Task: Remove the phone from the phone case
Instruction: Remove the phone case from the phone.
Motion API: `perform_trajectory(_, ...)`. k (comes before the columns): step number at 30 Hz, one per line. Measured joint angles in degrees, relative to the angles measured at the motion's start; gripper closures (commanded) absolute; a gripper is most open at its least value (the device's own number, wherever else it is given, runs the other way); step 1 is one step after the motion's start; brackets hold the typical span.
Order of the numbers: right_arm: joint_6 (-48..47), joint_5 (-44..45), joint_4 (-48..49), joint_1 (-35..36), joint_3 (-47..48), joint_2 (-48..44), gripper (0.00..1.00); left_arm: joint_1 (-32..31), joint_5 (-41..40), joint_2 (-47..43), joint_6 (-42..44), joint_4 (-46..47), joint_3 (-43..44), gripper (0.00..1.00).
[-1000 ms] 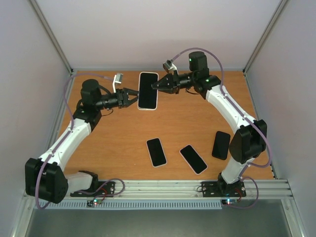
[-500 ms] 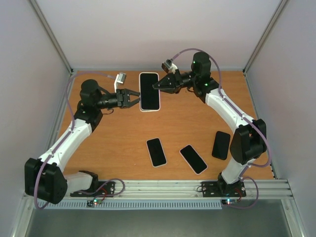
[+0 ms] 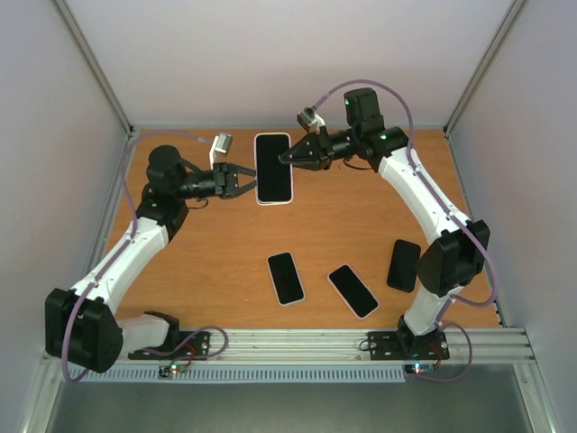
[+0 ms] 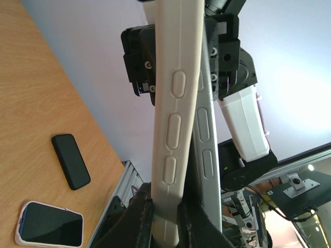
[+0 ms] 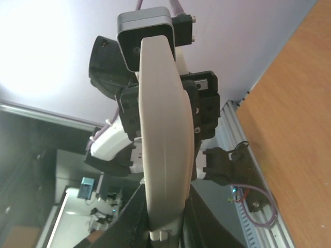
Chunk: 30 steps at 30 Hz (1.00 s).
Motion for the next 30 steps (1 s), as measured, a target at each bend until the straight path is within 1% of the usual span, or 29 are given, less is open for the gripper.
perform_trajectory(4,-9.2,3.6,-11.5,0.4,6.0,1.6,0.56,0.7,-1.2,0.1,-1.0,0.5,-0.1,1.00)
perform_trajectory(8,-16.1,7.6,-18.6,0.1,11.1,3.1,0.44,2.0,-3.0,0.2,-3.1,0.9,-0.9,1.00)
perform_trajectory(10,-19.0,10.2,-21.7,-0.6,13.4,3.6,0.42,2.5,-4.0,0.5,-3.6,0.9,-1.3,1.00)
perform_trajectory(12,-22.2,13.2,-24.3,-1.0,15.2,3.8,0.38,2.8,-5.1,0.9,-4.0,0.5,-1.5,1.00)
perform_trajectory(16,-27.9,20.9,-27.2,-1.5,16.6,3.1,0.31,3.2,-7.8,2.0,-4.0,-3.5,-1.5,1.00)
perform_trajectory(18,-30.5,25.0,-28.1,-1.5,16.6,2.6,0.28,3.2,-9.4,2.3,-3.3,-7.2,-1.2,1.00)
perform_trajectory(21,-35.3,33.0,-28.7,-0.9,15.6,1.1,0.27,3.2,-12.7,3.0,-1.8,-15.1,0.4,1.00)
perform_trajectory(22,-35.9,33.7,-28.8,-0.3,15.4,1.0,0.27,3.2,-13.6,3.1,-1.4,-17.1,0.9,1.00)
perform_trajectory(25,-40.3,40.9,-28.9,2.5,13.6,-0.7,0.26,3.2,-16.2,3.6,-1.0,-22.2,2.0,1.00)
perform_trajectory(27,-42.7,44.9,-28.9,4.6,12.5,-1.6,0.22,3.2,-17.3,3.8,-1.2,-23.9,2.0,1.00)
perform_trajectory(30,-46.6,51.3,-28.4,8.2,10.2,-3.1,0.20,3.3,-18.3,4.4,-2.2,-25.7,2.0,1.00)
